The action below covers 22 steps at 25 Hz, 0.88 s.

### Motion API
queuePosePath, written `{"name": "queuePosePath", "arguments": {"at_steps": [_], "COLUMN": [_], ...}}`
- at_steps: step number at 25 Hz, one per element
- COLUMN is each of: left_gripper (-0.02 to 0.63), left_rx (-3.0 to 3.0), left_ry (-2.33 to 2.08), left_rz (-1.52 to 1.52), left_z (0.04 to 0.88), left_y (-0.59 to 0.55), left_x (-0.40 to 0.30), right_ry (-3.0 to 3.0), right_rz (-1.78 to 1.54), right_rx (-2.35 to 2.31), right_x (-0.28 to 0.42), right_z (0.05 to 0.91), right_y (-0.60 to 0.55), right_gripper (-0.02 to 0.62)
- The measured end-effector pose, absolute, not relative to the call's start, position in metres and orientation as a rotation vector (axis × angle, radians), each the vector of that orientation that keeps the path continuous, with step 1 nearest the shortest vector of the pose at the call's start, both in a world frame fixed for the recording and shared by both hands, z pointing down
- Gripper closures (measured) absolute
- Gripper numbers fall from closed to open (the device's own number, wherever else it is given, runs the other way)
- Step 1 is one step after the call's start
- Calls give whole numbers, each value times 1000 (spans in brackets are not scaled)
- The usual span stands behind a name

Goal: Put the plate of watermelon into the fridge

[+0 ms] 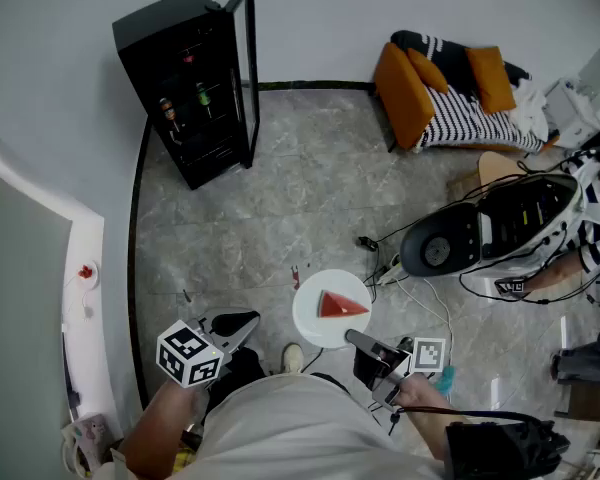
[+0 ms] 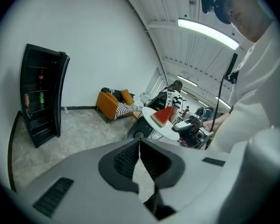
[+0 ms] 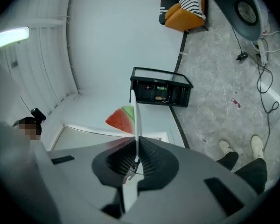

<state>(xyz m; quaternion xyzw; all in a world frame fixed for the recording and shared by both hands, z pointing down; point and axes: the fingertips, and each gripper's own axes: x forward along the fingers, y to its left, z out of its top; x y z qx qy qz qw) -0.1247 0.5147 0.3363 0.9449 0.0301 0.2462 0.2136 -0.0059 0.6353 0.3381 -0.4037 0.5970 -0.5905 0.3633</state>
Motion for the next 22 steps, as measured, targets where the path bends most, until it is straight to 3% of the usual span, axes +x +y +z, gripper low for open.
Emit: {"name": "queuePosePath", "arguments": {"at_steps": [10,22], "left_gripper": [590,589], "left_rx": [2628,2626], "left_ry": [118,145], "left_rz": [694,639], "left_z": [328,345], "left_y": [526,393], "left_x": [-79,-13], "right_ry": [1542,1653], "right_rz": [-1539,-1612], "right_rx": [-1062,-1095], "right_x": [46,105], "right_z": [343,380], "right_y": [637,456], "right_gripper": [572,574]}}
